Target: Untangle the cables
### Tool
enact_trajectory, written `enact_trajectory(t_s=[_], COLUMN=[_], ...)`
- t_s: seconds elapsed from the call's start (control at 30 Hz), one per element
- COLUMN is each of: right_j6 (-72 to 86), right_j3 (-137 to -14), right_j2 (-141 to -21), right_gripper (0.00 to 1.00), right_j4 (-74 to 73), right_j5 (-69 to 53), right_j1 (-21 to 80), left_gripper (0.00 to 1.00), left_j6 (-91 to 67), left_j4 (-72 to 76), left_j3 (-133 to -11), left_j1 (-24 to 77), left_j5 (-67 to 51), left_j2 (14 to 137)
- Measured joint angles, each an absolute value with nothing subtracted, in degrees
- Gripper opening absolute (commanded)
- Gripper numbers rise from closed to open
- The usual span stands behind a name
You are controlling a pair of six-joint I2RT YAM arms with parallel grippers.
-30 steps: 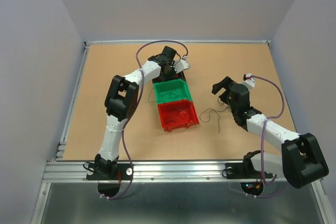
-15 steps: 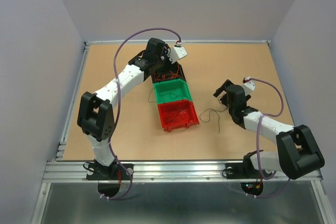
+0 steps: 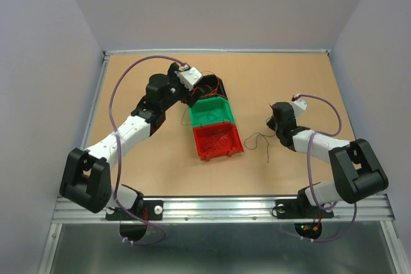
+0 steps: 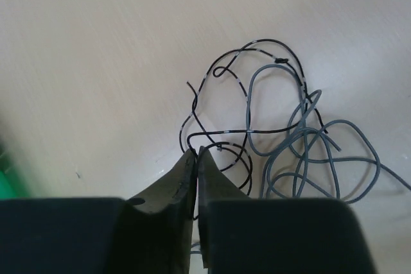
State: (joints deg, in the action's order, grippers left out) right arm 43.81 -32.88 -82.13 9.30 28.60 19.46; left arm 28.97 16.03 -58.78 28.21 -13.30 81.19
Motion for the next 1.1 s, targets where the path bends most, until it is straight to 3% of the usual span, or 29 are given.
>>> enact_trajectory(t_s=[0.13,0.33,0.63,1.1], right_j6=[41.63,38.89,36.64,31.44], right_j3=[-32.84,-29.91,-29.89,-29.89], right_j2=[-75.55,-59.16,-59.59,-58.98], right_gripper=[0.01,0.0,0.01,0.01], right_j4=[8.36,21.04,29.71,31.79], right_j5=[23.86,3.88,-17.39,-23.05], right_j1=[19.46,19.59,23.62,30.85], left_gripper=[0.99,0.99,0.99,0.99], left_j6=[22.57,16.78,22.48,26.59], left_j4=[29.87,40.66,45.82,47.42], left_j3=[-45.63,-41.63,-37.26,-36.47], left_j1=[25.04,25.67,36.1,37.17], left_j5=[-16.05,-29.06,-37.95,-34.48], left_j2=[74.39,72.58,71.9,77.17])
